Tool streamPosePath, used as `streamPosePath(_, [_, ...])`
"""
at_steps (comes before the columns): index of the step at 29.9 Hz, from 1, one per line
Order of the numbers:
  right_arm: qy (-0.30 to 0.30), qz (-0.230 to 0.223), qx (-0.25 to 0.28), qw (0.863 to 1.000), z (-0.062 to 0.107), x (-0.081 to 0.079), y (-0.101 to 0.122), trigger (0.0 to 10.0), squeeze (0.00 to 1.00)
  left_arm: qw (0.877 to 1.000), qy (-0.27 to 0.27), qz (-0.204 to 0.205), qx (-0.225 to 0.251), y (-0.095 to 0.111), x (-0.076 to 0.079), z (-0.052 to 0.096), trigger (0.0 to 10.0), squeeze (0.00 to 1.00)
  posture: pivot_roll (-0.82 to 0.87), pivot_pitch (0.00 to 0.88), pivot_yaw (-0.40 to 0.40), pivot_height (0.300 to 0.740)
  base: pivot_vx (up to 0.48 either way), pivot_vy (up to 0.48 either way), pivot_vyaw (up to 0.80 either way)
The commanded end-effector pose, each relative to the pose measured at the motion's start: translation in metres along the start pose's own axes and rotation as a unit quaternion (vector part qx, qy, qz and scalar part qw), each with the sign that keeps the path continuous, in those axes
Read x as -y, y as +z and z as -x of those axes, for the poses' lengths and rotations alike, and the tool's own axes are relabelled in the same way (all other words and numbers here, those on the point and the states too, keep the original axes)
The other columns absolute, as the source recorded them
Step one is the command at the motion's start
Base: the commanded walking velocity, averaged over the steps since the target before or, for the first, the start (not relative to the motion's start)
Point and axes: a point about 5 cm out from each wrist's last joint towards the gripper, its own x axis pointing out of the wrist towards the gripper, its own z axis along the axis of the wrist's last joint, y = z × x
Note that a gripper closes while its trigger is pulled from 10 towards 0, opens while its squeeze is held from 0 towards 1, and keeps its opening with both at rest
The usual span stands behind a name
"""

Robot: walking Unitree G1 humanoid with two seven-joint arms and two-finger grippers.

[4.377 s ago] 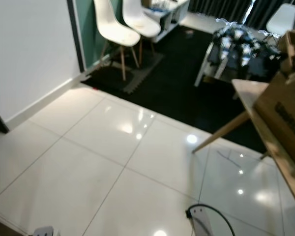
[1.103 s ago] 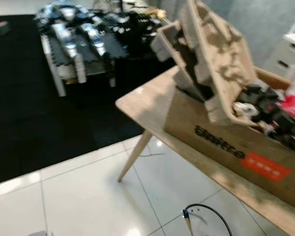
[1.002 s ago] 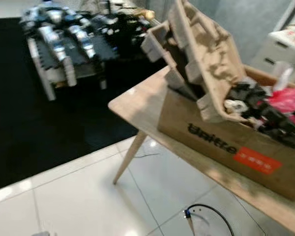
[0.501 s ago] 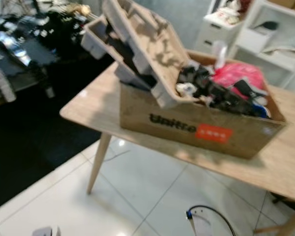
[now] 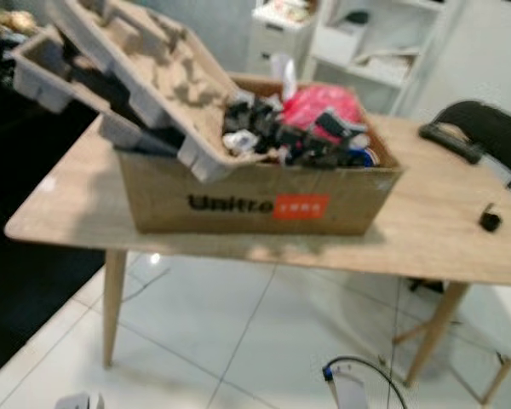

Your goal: Picking trash to rubbish bin

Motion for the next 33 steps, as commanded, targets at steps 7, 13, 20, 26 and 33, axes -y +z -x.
streamPosePath(7, [-0.005, -0.001, 0.002, 1.000, 0.0005, 0.0053, 0.0005, 10.0, 0.00, 1.000, -0.003, -0.014, -0.012, -0.0082, 0.0012, 0.0014, 10.0, 0.00, 0.23, 0.065, -0.119, 0.740, 0.000, 0.000, 0.00])
streamPosePath(13, [-0.005, 0.001, 0.003, 1.000, 0.0005, 0.0057, 0.0013, 10.0, 0.00, 1.000, -0.007, -0.020, -0.013, -0.0089, 0.0023, 0.0014, 10.0, 0.00, 0.23, 0.061, -0.119, 0.740, 0.165, 0.000, 0.00])
streamPosePath(20, [-0.003, 0.001, 0.006, 1.000, 0.0003, 0.0044, 0.0040, 10.0, 0.00, 0.999, -0.010, -0.027, -0.014, -0.0088, 0.0029, 0.0013, 10.0, 0.00, 0.23, 0.050, -0.115, 0.740, 0.275, 0.000, 0.00])
streamPosePath(26, [-0.001, 0.002, 0.009, 1.000, 0.0002, 0.0033, 0.0064, 10.0, 0.00, 0.999, -0.011, -0.033, -0.014, -0.0077, 0.0029, 0.0011, 10.0, 0.00, 0.24, 0.039, -0.113, 0.740, 0.287, 0.000, 0.00])
streamPosePath(33, [0.000, 0.009, 0.006, 1.000, 0.0002, 0.0033, 0.0058, 10.0, 0.00, 0.999, -0.016, -0.035, -0.014, -0.0066, 0.0036, 0.0008, 10.0, 0.00, 0.24, 0.023, -0.112, 0.740, 0.250, 0.000, -0.43])
